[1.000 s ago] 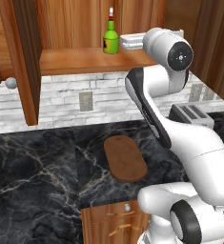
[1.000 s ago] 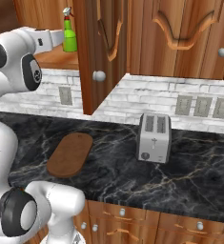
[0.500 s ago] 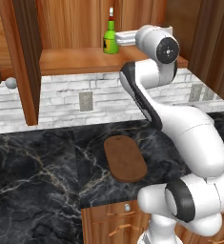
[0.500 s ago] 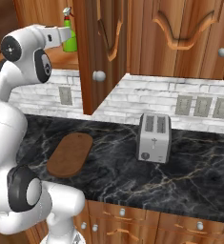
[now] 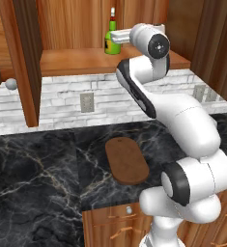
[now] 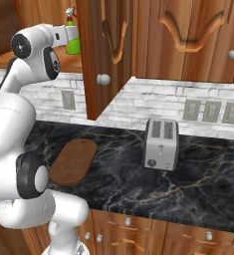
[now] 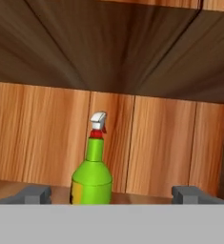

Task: Grab the spray bottle from the cabinet, then place it next to the cutting board for sanitizing. Then grab the dish brush from the countertop next to the sink and place it next to the cutting board.

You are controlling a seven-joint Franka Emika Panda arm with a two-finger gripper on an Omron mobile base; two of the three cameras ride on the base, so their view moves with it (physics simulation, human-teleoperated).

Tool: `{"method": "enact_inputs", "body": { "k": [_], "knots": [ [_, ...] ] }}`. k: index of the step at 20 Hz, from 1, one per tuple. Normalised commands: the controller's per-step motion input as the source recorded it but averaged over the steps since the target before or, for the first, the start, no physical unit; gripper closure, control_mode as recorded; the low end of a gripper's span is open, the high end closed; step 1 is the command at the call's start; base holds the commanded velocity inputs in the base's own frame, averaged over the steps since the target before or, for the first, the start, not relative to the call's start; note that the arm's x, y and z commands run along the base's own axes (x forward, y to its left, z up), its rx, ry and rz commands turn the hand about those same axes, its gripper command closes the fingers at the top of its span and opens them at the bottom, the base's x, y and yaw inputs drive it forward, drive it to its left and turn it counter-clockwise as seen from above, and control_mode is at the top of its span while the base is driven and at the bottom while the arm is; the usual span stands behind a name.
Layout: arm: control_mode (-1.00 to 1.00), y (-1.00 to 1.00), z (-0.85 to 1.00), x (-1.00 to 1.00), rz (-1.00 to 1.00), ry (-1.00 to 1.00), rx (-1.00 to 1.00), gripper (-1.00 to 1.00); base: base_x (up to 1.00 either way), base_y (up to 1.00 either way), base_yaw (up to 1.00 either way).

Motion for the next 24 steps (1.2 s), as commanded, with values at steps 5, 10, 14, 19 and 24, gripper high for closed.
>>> {"method": "enact_inputs", "body": {
  "k": [5,10,14,19,24],
  "knots": [
    [-1.0,0.2,0.0,0.43,0.0,0.0,0.0,-1.0,0.0,0.0,0.0],
    [-1.0,0.13,-0.01,0.53,0.0,0.01,0.0,-1.0,0.0,0.0,0.0],
    [-1.0,0.03,0.0,0.54,0.0,0.01,0.0,-1.0,0.0,0.0,0.0],
    [-1.0,0.02,0.0,0.37,0.0,0.0,-0.01,-1.0,0.0,0.0,0.0],
    [-1.0,0.11,0.0,0.36,0.0,0.0,-0.03,-1.0,0.0,0.0,0.0]
  ]
}}
